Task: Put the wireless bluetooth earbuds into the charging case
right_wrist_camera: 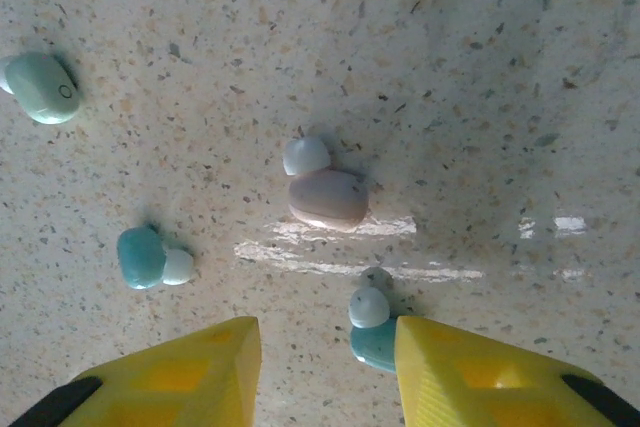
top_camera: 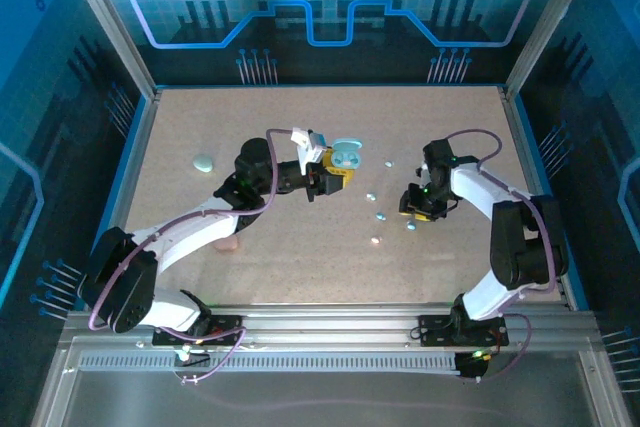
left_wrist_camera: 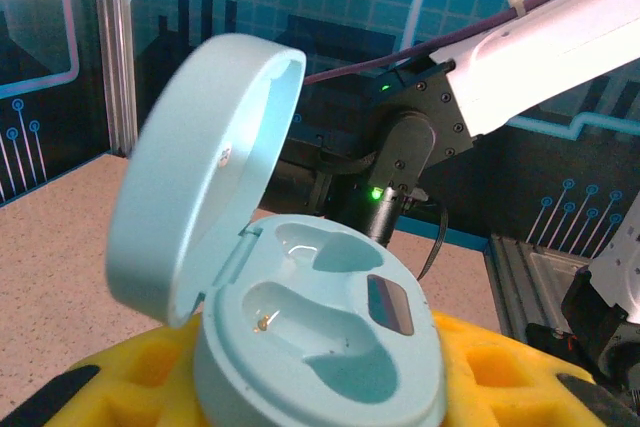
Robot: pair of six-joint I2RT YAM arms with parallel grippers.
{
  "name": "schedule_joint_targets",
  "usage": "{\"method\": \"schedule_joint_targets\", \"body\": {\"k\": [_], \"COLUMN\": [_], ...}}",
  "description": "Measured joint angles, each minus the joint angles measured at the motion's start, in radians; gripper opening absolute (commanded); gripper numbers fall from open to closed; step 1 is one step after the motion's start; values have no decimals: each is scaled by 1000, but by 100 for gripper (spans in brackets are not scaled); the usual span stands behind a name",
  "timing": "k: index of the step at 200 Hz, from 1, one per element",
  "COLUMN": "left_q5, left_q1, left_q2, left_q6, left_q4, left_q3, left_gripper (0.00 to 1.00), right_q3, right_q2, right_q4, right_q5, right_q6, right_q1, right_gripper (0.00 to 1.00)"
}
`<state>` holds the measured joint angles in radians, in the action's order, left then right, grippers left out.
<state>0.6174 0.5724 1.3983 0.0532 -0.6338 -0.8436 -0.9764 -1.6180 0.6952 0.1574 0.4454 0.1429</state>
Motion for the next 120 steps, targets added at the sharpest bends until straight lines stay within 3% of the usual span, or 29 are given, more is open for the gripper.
{"method": "schedule_joint_targets", "body": {"k": [52,120], "left_q5": [0,0], "left_q1": [0,0], "left_q2": [0,-2], "left_q6": [0,-3], "left_q4": [0,9], "left_q3": [0,0], "left_gripper": [34,34], "right_q3": [-21,-194], "right_q2": [-23,-97], "right_q4": [0,1], "right_q5": [-1,-2], "right_q6": [-21,-46], "right_q1": [0,0], "right_gripper": [40,39]}}
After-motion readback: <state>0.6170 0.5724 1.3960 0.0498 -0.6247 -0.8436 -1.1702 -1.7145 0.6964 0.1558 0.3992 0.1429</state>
